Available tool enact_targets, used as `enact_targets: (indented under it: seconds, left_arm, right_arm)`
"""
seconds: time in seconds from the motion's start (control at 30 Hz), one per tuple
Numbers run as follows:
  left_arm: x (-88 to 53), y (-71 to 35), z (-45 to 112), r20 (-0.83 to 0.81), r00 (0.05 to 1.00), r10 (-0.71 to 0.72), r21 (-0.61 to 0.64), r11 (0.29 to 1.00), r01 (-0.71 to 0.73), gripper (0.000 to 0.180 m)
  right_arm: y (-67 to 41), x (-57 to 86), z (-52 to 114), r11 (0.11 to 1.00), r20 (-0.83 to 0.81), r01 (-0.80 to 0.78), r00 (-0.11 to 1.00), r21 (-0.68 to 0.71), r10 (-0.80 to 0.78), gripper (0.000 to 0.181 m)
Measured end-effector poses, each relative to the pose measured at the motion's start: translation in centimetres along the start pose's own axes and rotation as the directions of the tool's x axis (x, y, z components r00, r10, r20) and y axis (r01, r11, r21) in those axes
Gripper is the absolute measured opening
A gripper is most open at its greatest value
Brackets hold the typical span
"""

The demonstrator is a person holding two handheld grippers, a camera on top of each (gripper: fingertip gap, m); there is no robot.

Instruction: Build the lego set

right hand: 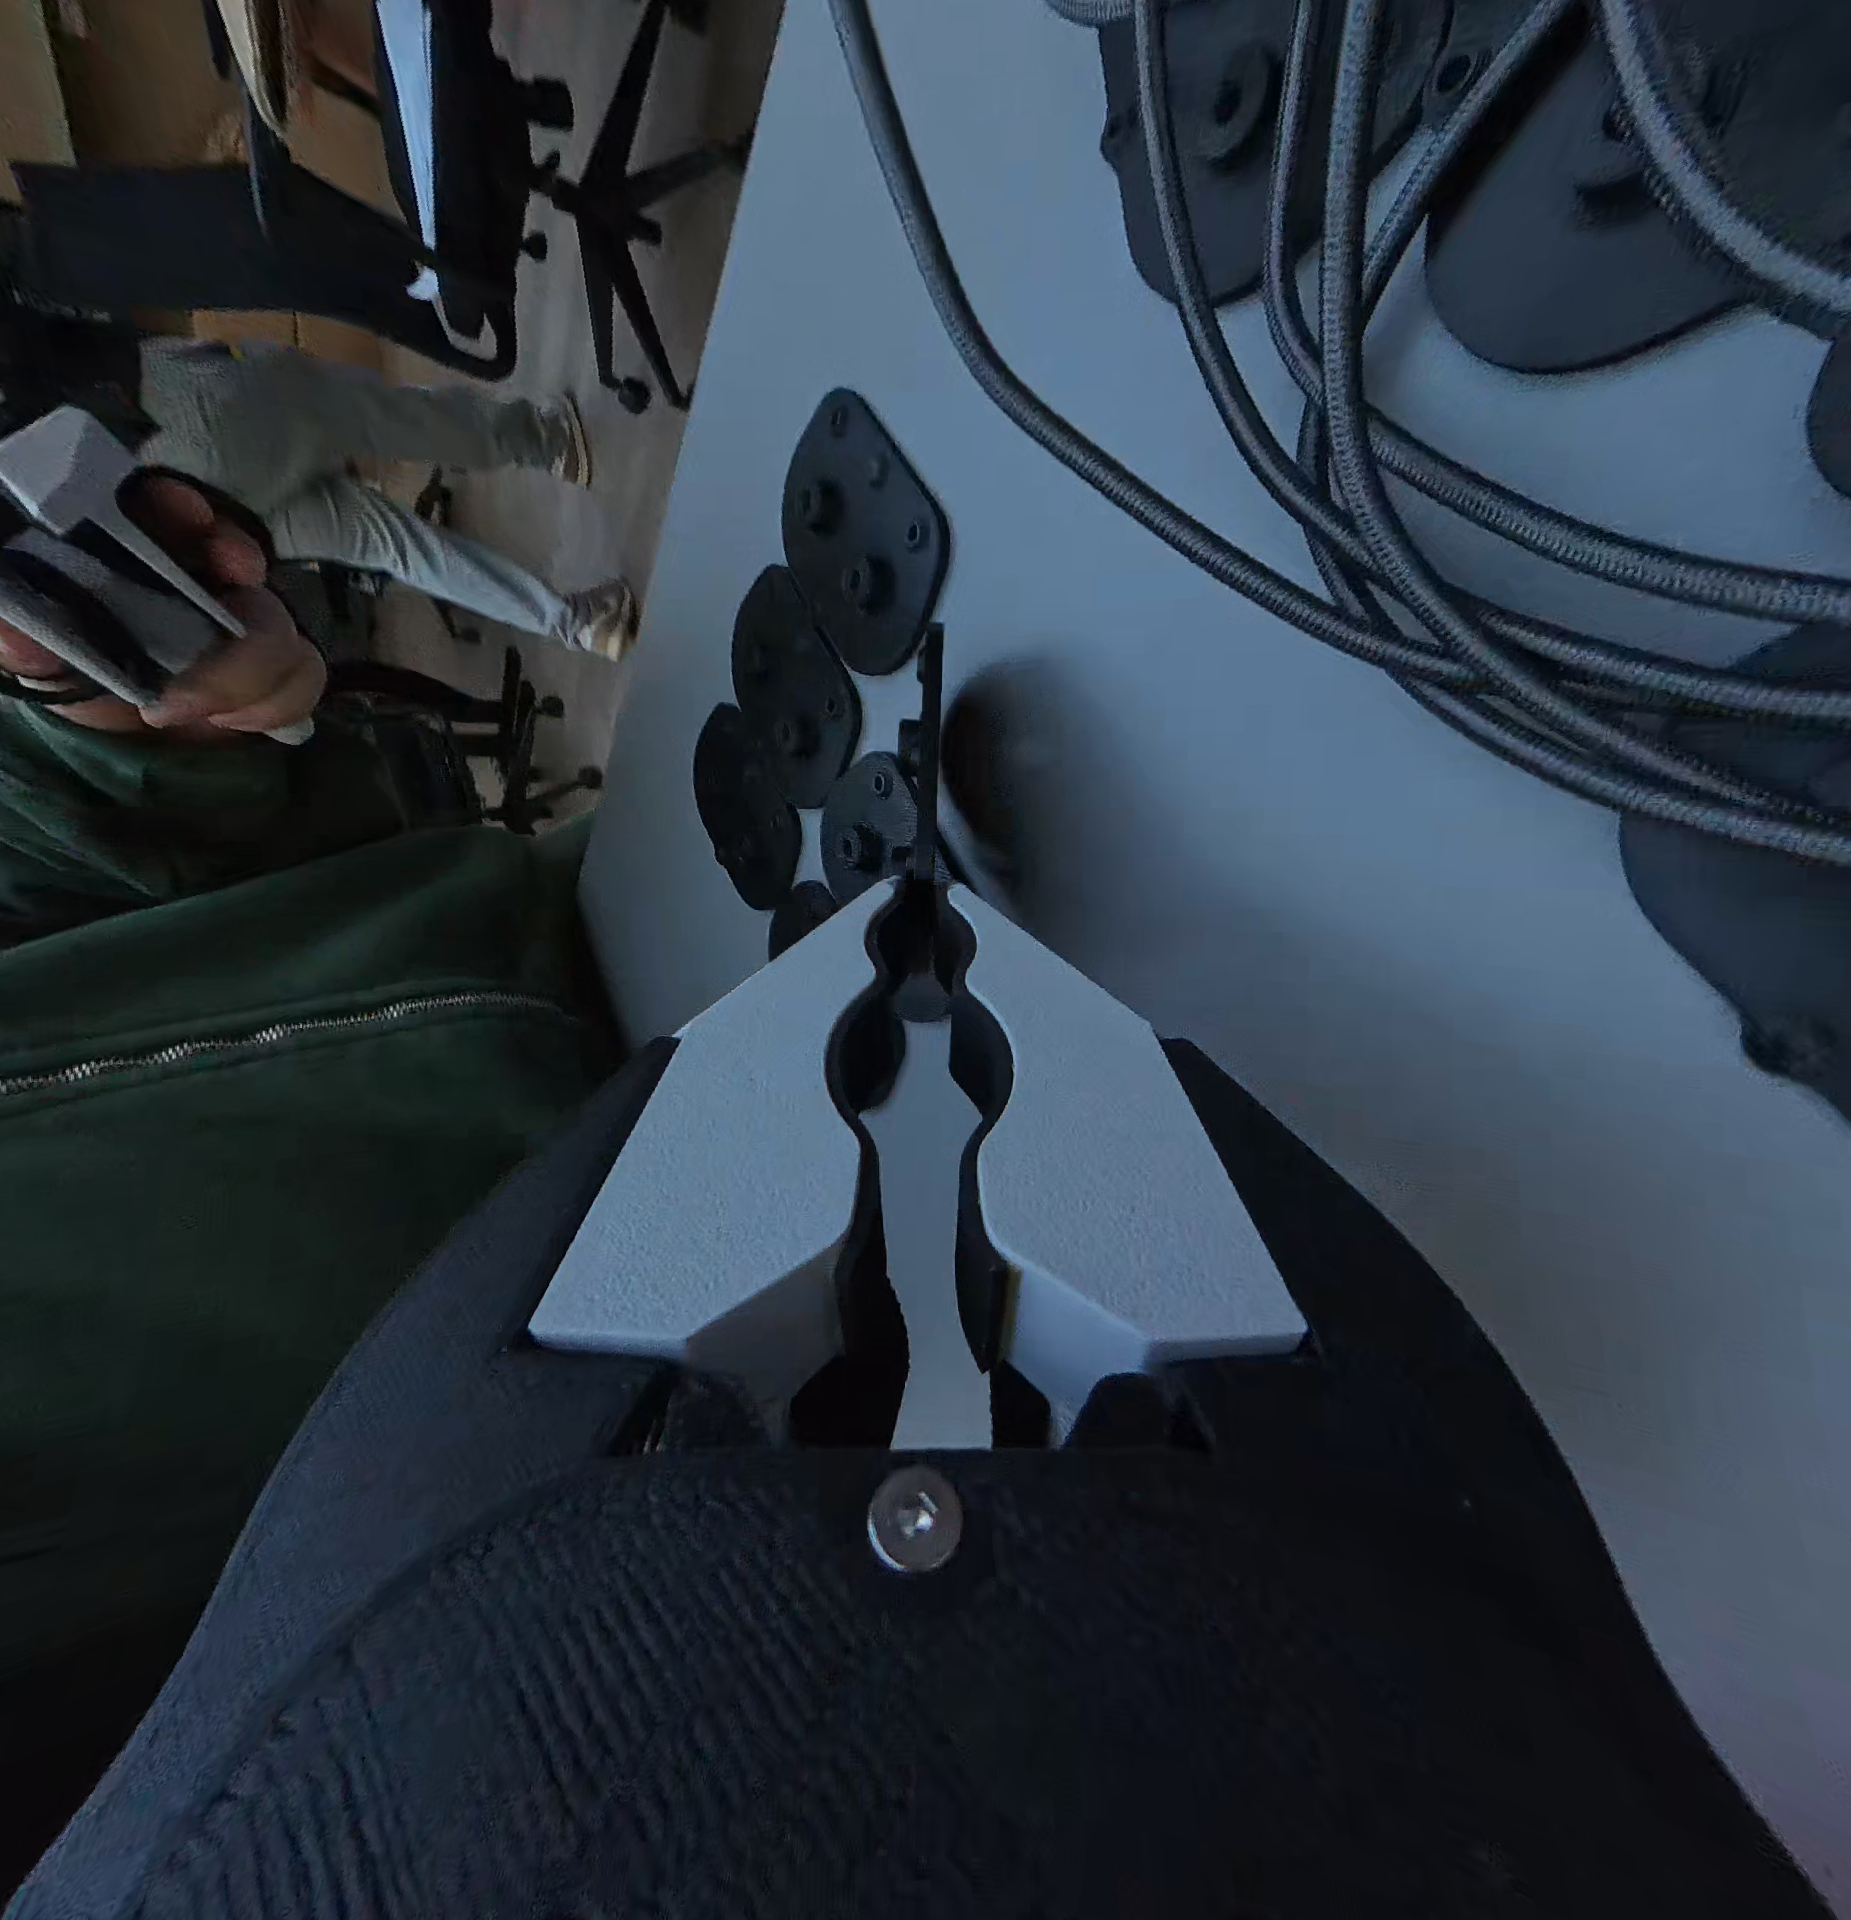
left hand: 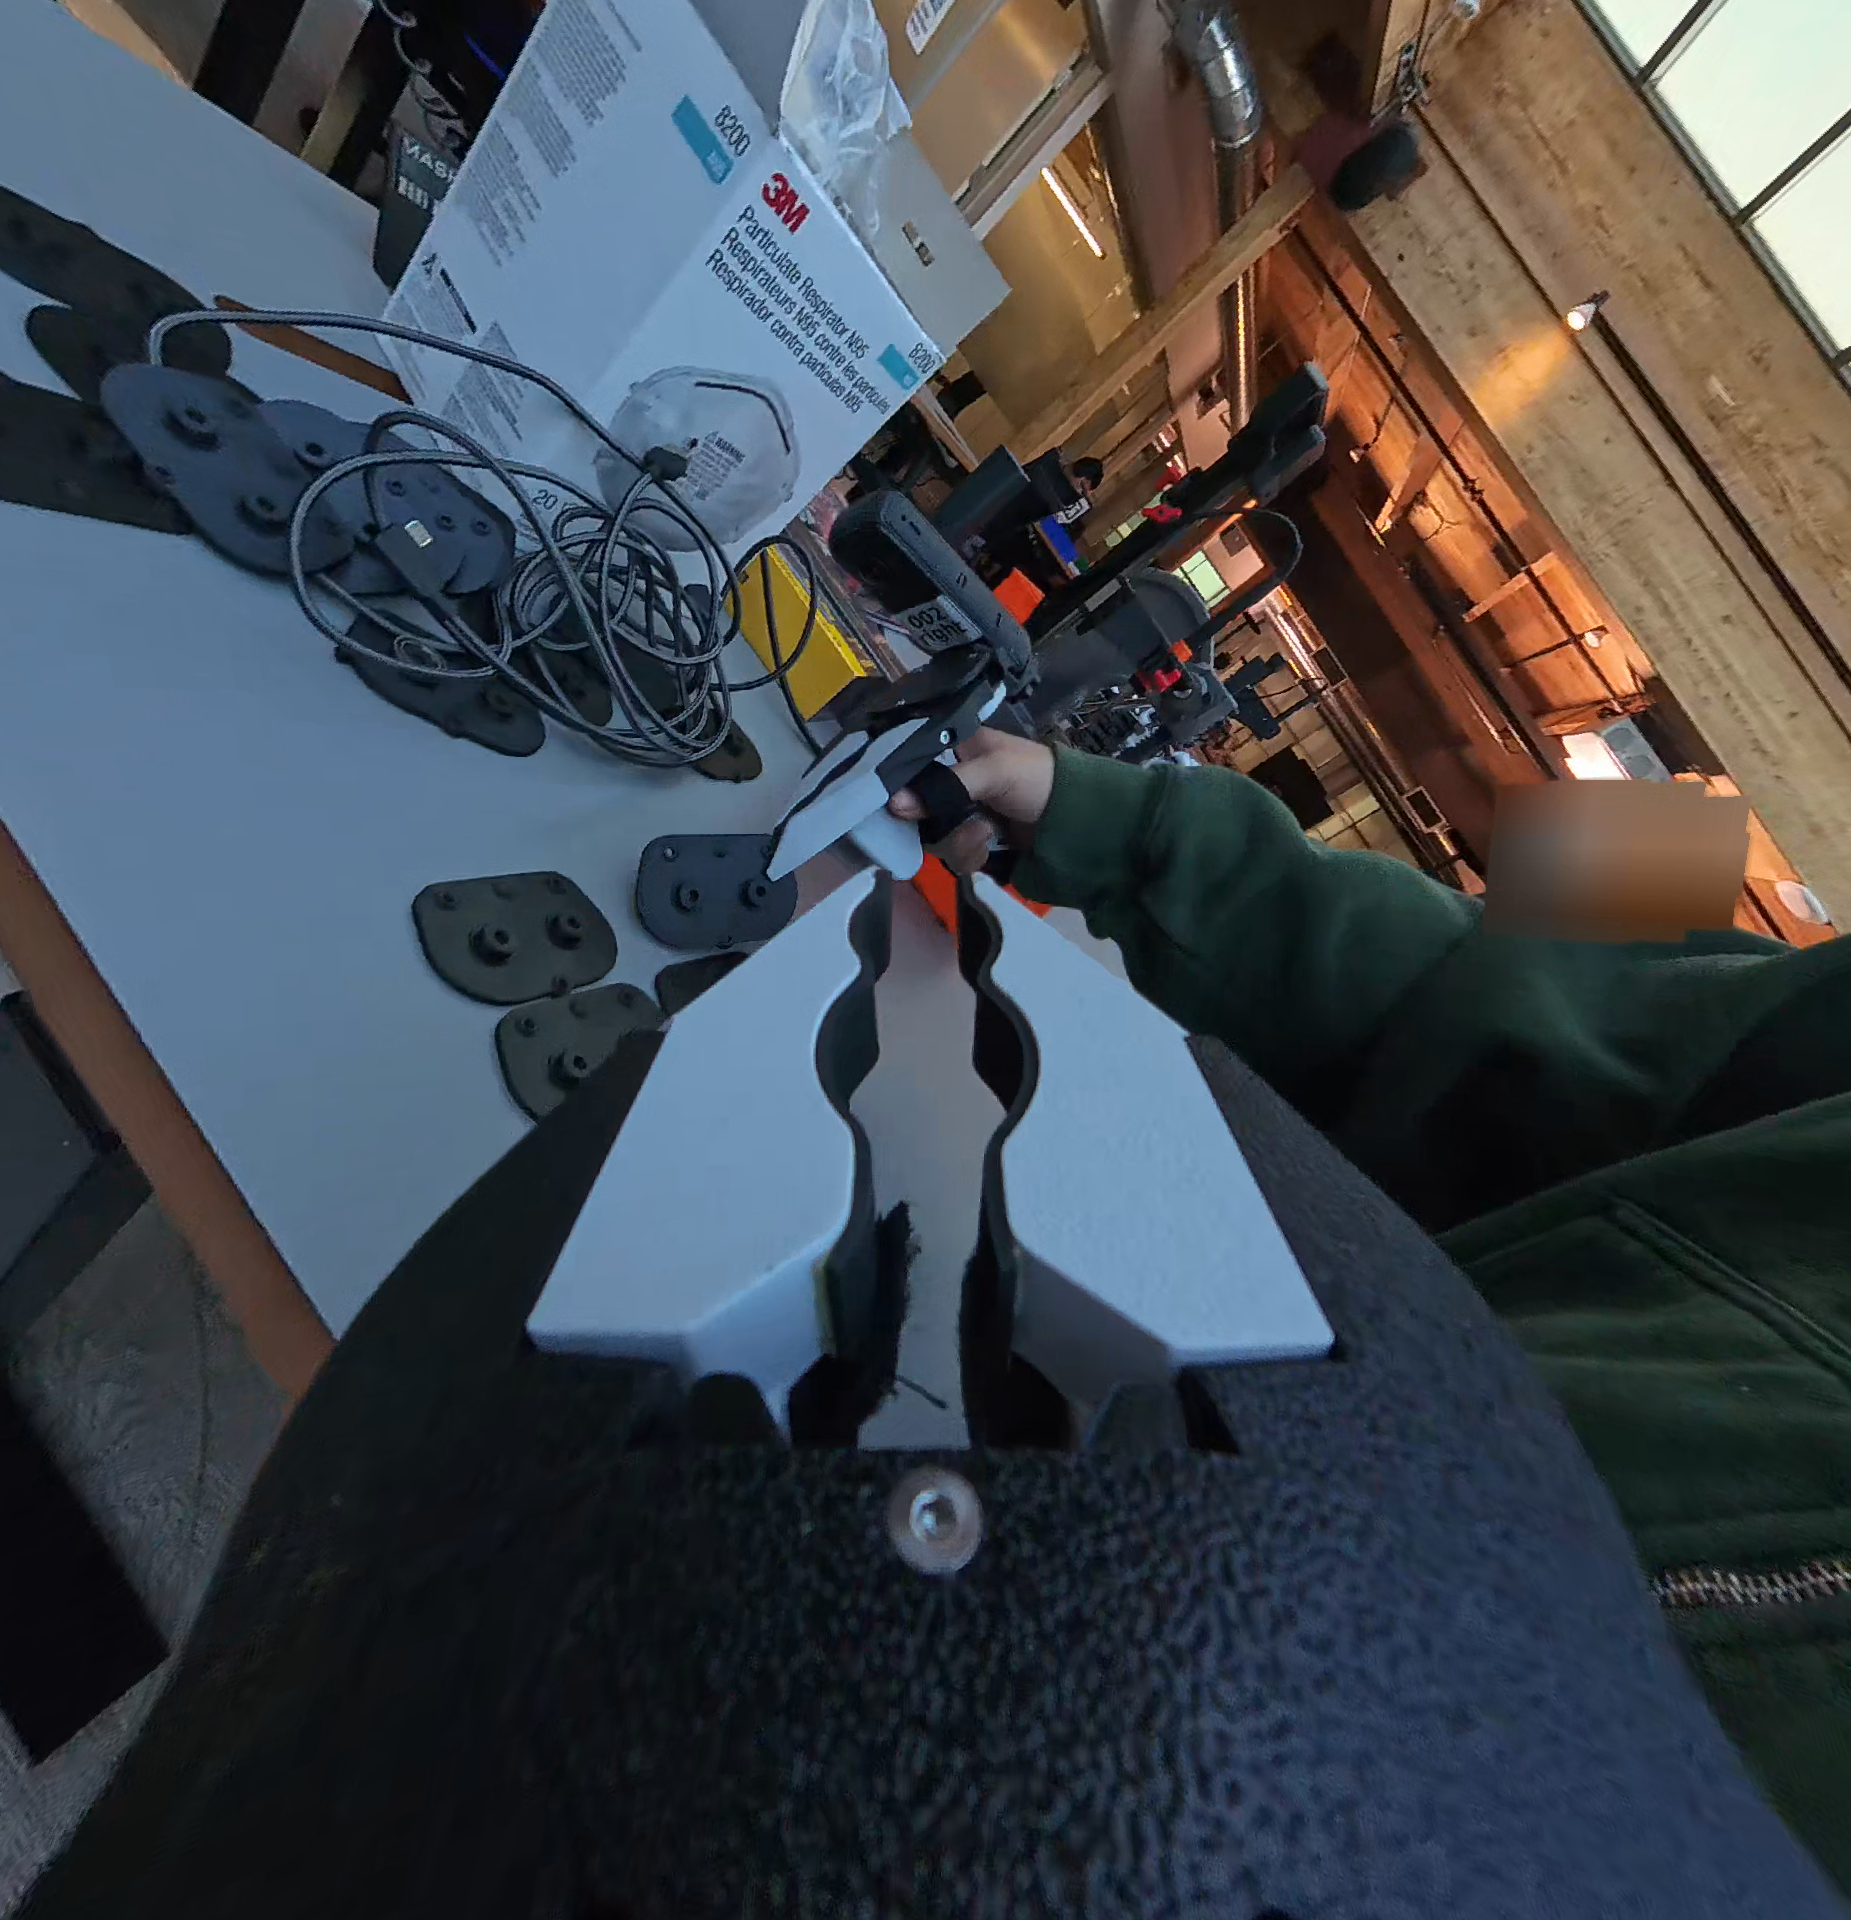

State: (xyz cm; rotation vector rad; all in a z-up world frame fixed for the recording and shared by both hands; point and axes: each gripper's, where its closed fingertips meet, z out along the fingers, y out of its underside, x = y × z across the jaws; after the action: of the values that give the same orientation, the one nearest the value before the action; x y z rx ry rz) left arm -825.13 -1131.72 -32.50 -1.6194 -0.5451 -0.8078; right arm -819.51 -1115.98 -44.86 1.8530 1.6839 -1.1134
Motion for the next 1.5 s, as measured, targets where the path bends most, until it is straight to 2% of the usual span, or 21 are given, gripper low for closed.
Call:
enact_targets:
  seconds: [0.1, 0.3, 0.43, 0.53, 0.63, 0.73, 0.8, 1.07, 1.37, 1.5]
  left_arm:
    - [-0.4, 0.4, -0.7, 0.038, 0.999, -0.003, -0.004, 1.0, 0.003, 0.008]
    - [-0.6, 0.9, -0.9, 0.059, 0.998, -0.024, -0.01, 1.0, 0.025, 0.007]
    - [-0.6, 1.6, -0.6, 0.058, 0.998, -0.037, -0.025, 0.999, 0.039, 0.007]
    - [-0.6, 1.9, -0.6, 0.064, 0.997, -0.041, -0.024, 0.999, 0.042, 0.005]
    - [-0.7, 1.9, -1.1, 0.073, 0.996, -0.045, -0.012, 0.999, 0.046, 0.004]
    - [-0.8, 1.9, -1.4, 0.082, 0.995, -0.049, -0.004, 0.999, 0.049, 0.003]
    - [-0.8, 1.9, -1.4, 0.087, 0.995, -0.05, -0.001, 0.999, 0.05, 0.003]
    - [-0.9, 2.3, -1.7, 0.102, 0.994, -0.044, 0.0, 0.999, 0.044, 0.003]
    - [-0.9, 2.3, -2.2, 0.109, 0.993, -0.048, 0.015, 0.999, 0.047, 0.002]
    - [-0.9, 2.4, -2.4, 0.109, 0.993, -0.048, 0.018, 0.999, 0.046, 0.002]
  right_arm:
    - [-0.4, 0.4, 0.5, 0.998, 0.027, 0.013, 1.0, -0.061, -0.011, 0.002]
    - [-0.6, 2.7, 0.7, 0.991, -0.105, 0.063, 0.992, -0.118, -0.076, 0.013]
    - [-1.1, 2.3, 0.8, 0.991, -0.152, 0.11, 0.981, -0.072, -0.12, 0.026]
    - [-1.4, 2.6, -0.2, 0.981, -0.285, 0.188, 0.939, -0.048, -0.193, 0.039]
    - [-1.3, 1.7, 0.2, 0.932, -0.361, 0.354, 0.862, -0.073, -0.356, 0.035]
    - [-0.4, 1.5, 1.3, 0.839, -0.417, 0.504, 0.73, -0.206, -0.541, 0.026]
    - [-0.3, 1.7, 1.8, 0.798, -0.446, 0.543, 0.665, -0.261, -0.599, 0.021]
    - [-0.6, 1.3, 2.5, 0.732, -0.465, 0.583, 0.57, -0.352, -0.677, 0.011]
    - [-0.5, 1.4, 2.5, 0.595, -0.382, 0.652, 0.457, -0.47, -0.803, 0.01]
    - [-0.3, 1.5, 2.2, 0.573, -0.361, 0.654, 0.445, -0.493, -0.819, 0.01]
